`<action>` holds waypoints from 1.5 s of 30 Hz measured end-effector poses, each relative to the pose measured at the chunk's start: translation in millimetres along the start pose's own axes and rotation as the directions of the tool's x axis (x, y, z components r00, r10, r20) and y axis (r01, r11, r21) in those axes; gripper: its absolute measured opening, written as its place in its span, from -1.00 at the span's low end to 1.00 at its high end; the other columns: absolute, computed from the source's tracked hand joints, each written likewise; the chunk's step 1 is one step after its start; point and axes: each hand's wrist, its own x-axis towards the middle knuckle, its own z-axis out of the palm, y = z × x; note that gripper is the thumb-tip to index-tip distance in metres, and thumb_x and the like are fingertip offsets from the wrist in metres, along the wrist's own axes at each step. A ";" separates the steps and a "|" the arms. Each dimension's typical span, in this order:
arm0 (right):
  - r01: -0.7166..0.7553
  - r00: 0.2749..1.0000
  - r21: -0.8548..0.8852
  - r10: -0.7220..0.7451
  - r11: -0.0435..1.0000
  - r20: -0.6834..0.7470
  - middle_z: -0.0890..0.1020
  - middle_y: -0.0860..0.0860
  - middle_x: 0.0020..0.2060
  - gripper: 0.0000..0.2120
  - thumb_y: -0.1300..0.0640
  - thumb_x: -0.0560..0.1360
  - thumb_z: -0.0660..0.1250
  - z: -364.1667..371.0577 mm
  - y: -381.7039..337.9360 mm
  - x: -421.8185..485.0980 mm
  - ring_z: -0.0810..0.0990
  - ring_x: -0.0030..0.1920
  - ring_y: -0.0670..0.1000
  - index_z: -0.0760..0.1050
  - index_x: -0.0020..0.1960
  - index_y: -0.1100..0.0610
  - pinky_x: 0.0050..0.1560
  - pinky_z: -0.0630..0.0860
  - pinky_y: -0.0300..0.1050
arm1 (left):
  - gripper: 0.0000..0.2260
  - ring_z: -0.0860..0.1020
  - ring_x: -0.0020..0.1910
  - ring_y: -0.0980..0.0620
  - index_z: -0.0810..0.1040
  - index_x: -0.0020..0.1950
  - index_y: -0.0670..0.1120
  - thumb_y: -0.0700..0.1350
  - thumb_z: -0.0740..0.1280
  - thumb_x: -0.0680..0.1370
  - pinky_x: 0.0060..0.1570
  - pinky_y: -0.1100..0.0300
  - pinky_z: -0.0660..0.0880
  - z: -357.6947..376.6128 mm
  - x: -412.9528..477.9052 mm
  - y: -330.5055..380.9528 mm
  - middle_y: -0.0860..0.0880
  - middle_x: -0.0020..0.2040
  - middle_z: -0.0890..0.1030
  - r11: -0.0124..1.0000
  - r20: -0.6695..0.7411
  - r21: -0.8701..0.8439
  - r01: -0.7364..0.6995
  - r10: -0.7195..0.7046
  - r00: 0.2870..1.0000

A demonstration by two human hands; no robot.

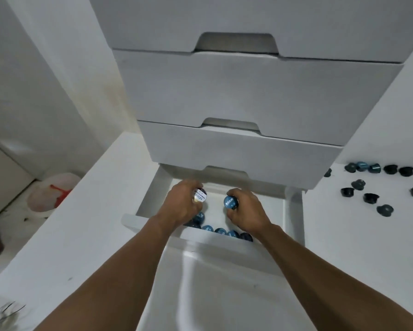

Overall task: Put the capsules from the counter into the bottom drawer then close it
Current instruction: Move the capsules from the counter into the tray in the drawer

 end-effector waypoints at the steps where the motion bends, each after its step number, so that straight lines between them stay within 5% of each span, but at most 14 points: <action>1: -0.019 1.000 0.004 0.019 1.000 0.016 0.55 0.07 0.11 -0.61 0.21 0.41 0.33 4.6 2.6 2.9 0.51 0.11 0.08 0.49 0.24 0.10 0.03 0.33 -0.25 | -0.61 0.55 0.02 -0.02 0.54 0.19 -0.04 -0.20 0.42 0.37 0.04 0.25 0.45 5.4 6.5 -4.4 -0.05 0.09 0.59 1.000 0.043 0.012 -0.010 0.009 0.999; 8: -0.125 0.987 -0.026 0.127 0.992 0.097 0.55 0.12 0.04 -0.63 0.22 0.39 0.35 20.1 16.0 10.1 0.50 0.06 0.12 0.49 0.20 0.14 0.00 0.36 -0.18 | -0.71 0.55 0.01 0.01 0.56 0.08 0.04 -0.10 0.42 0.38 0.03 0.13 0.51 39.9 43.0 -19.0 0.02 0.03 0.62 0.990 0.296 0.041 -0.133 0.115 0.948; 14: -0.212 0.962 -0.132 0.231 0.968 0.144 0.56 0.11 0.15 -0.57 0.19 0.43 0.35 23.6 22.8 16.9 0.53 0.15 0.14 0.45 0.29 0.12 0.10 0.42 -0.14 | -0.65 0.52 0.17 0.00 0.53 0.24 -0.01 -0.11 0.40 0.46 0.19 0.14 0.46 61.5 64.2 -21.6 -0.01 0.21 0.57 0.982 0.427 0.020 -0.190 0.164 0.889; 45: -0.292 0.934 -0.099 0.306 0.951 0.187 0.58 0.08 0.20 -0.65 0.23 0.49 0.35 40.3 23.6 31.3 0.55 0.18 0.09 0.51 0.26 0.07 0.20 0.46 -0.15 | -0.69 0.59 0.09 -0.02 0.62 0.13 -0.03 -0.17 0.47 0.40 0.14 0.16 0.51 72.9 84.9 -40.3 -0.05 0.12 0.64 0.964 0.557 0.025 -0.263 0.205 0.805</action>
